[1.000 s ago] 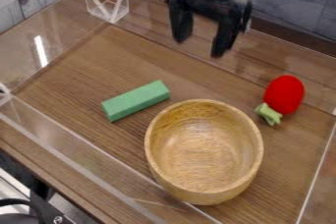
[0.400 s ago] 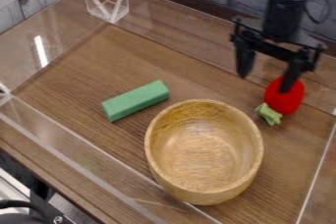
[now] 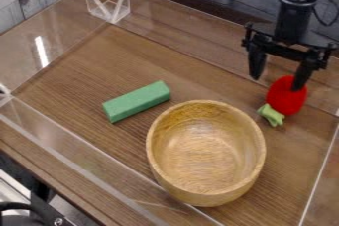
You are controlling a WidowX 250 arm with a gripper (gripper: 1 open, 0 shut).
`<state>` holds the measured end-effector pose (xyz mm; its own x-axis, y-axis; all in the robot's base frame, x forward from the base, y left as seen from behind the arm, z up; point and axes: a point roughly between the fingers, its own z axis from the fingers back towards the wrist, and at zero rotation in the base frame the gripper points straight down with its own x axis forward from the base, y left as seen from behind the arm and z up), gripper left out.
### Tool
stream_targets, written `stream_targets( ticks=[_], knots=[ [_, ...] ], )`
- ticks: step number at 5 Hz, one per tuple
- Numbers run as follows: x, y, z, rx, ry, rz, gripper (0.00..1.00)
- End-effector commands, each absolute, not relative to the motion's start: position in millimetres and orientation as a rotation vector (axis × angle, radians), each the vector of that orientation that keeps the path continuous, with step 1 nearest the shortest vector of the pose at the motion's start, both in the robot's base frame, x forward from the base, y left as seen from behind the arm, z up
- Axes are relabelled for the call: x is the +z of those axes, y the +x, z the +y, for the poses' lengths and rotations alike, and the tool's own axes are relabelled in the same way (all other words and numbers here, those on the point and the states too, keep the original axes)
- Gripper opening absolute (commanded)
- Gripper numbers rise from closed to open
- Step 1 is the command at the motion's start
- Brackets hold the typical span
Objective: Move the red fruit to the left
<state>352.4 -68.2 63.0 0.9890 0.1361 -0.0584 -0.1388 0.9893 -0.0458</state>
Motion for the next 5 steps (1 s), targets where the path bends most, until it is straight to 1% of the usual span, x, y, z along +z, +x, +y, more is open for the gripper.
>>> stream_targets(
  ticks=[1, 2, 3, 5],
  knots=[
    [74.4, 370, -85, 0.099, -0.070, -0.017, 1.00],
    [69.4, 370, -104, 0.050, -0.071, -0.028, 1.00],
    [73.2, 367, -120, 0.074, -0.062, -0.036, 1.00],
    [81.7, 370, -126, 0.159, -0.050, -0.047, 1.00]
  ],
)
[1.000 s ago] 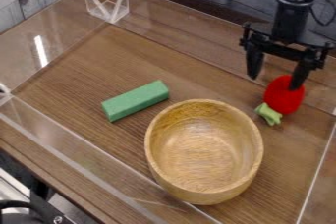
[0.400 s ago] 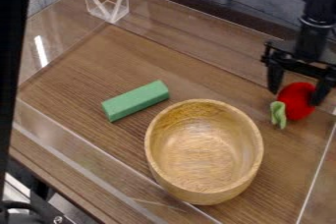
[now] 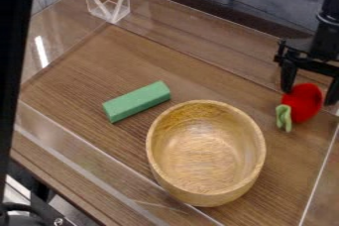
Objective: Move the red fruit to the left
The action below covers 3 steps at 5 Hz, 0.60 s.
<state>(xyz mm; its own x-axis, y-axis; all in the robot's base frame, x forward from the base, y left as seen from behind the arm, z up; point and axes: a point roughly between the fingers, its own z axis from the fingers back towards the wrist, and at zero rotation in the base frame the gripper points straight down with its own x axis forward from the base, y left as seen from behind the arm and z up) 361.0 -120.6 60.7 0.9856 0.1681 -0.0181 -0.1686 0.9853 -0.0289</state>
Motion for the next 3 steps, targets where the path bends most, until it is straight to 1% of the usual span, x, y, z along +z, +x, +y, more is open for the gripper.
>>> stream_targets(
  ticks=[1, 2, 3],
  knots=[
    [81.4, 370, -114, 0.183, -0.045, -0.049, 1.00],
    [80.8, 369, -101, 0.209, -0.040, -0.050, 1.00],
    [87.5, 375, -100, 0.209, -0.042, -0.060, 1.00]
  ],
)
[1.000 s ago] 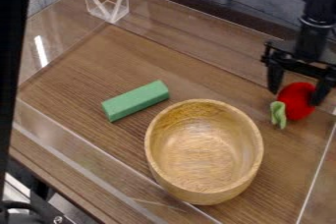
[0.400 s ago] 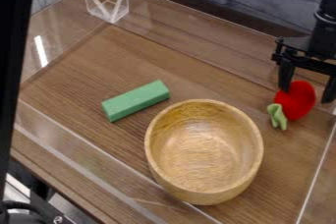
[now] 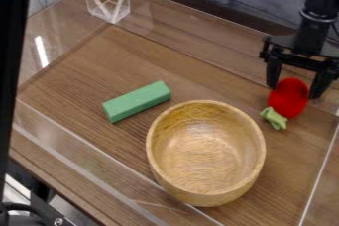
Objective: Move the red fruit to the left
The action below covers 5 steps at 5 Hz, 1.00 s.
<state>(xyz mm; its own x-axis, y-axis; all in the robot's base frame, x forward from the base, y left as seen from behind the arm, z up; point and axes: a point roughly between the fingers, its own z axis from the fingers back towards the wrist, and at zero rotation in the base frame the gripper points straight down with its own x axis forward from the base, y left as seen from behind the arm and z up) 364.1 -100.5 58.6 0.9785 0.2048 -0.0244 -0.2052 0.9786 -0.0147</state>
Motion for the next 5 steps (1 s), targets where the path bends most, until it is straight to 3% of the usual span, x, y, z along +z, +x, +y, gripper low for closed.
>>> stream_targets(
  ticks=[1, 4, 5],
  knots=[
    [93.5, 379, -102, 0.200, -0.044, -0.067, 1.00],
    [89.7, 355, -95, 0.056, -0.043, -0.050, 1.00],
    [96.6, 348, -93, 0.052, -0.046, -0.071, 1.00]
  ],
)
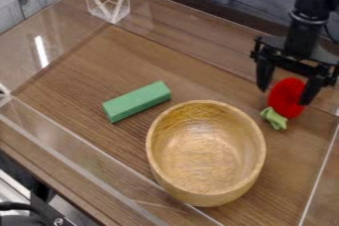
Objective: Move the red fruit to the left
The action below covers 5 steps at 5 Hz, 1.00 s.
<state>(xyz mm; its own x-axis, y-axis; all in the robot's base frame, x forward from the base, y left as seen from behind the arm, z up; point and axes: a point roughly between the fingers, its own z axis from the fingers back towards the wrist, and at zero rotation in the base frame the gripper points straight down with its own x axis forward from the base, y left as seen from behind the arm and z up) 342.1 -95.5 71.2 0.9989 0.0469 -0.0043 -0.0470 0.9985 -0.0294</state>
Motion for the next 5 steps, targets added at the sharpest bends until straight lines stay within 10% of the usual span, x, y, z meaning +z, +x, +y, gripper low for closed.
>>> stream_targets(
  ticks=[1, 2, 5],
  knots=[
    [89.4, 352, -98, 0.075, -0.042, -0.087, 1.00],
    [88.3, 353, -95, 0.190, -0.030, -0.082, 0.00],
    [135.5, 359, -63, 0.249, -0.073, -0.134, 0.00]
  ],
)
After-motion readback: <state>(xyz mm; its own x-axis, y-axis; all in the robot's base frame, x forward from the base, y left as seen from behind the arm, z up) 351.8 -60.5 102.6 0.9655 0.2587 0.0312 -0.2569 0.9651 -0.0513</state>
